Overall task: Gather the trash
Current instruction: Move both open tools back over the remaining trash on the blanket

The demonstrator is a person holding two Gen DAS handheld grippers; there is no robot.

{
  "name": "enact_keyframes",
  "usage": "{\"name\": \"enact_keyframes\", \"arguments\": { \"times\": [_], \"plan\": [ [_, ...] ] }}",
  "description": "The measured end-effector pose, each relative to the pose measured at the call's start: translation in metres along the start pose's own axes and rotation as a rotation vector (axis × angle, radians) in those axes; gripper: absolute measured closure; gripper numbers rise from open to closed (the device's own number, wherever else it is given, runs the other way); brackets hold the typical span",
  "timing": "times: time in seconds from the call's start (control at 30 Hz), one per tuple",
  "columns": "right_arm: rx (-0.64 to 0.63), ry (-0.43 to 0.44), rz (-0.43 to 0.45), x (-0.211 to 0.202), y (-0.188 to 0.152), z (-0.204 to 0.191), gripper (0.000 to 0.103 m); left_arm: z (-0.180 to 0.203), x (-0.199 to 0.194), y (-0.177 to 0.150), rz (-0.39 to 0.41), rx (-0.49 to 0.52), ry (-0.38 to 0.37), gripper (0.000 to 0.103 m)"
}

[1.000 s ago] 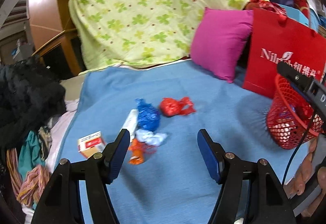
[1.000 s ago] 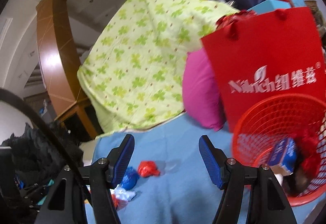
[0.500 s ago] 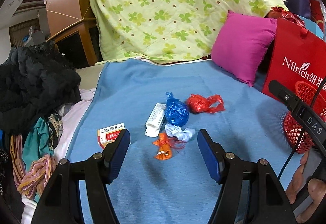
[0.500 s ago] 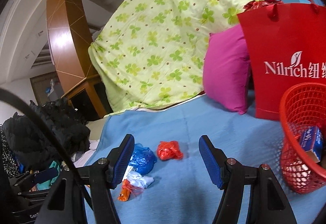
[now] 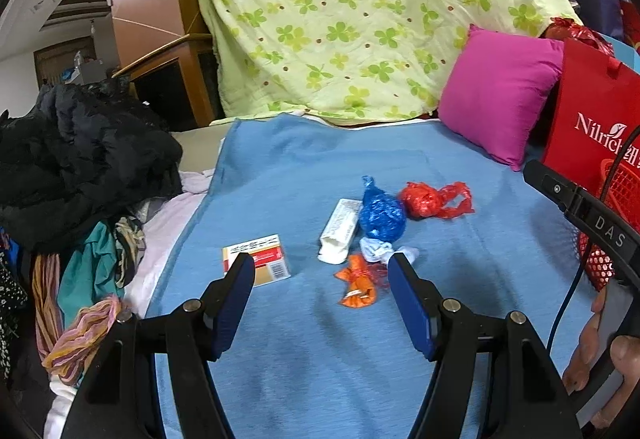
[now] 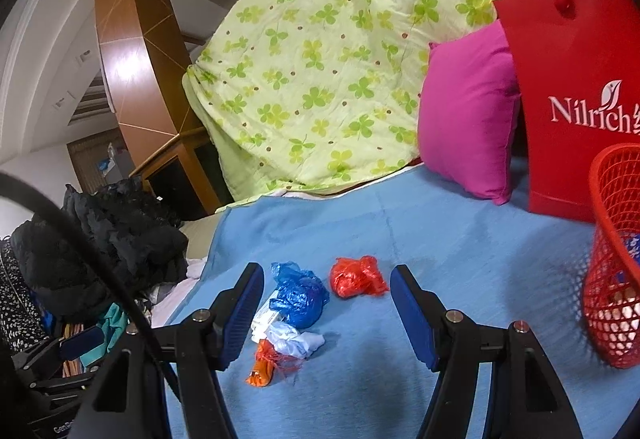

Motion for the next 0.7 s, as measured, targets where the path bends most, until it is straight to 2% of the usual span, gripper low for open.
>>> {"name": "enact_keyframes", "arguments": {
  "times": [0.7],
  "plan": [
    [-0.081,0.036,-0.08,0.034,-0.019,-0.037,0.033,-0.054,0.023,-0.015,-0.035,-0.086,0.068,0.032]
  ]
}}
Point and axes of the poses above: each gripper's, at about its wrist camera, not at the fingertips, and x roughly the way its jaws point, z to its right, y to its top, the point moved 8 cm from there along x, roughly the way its jaws point, and after that the axes turned 8 degrees about -z, right-handed, at the moved point
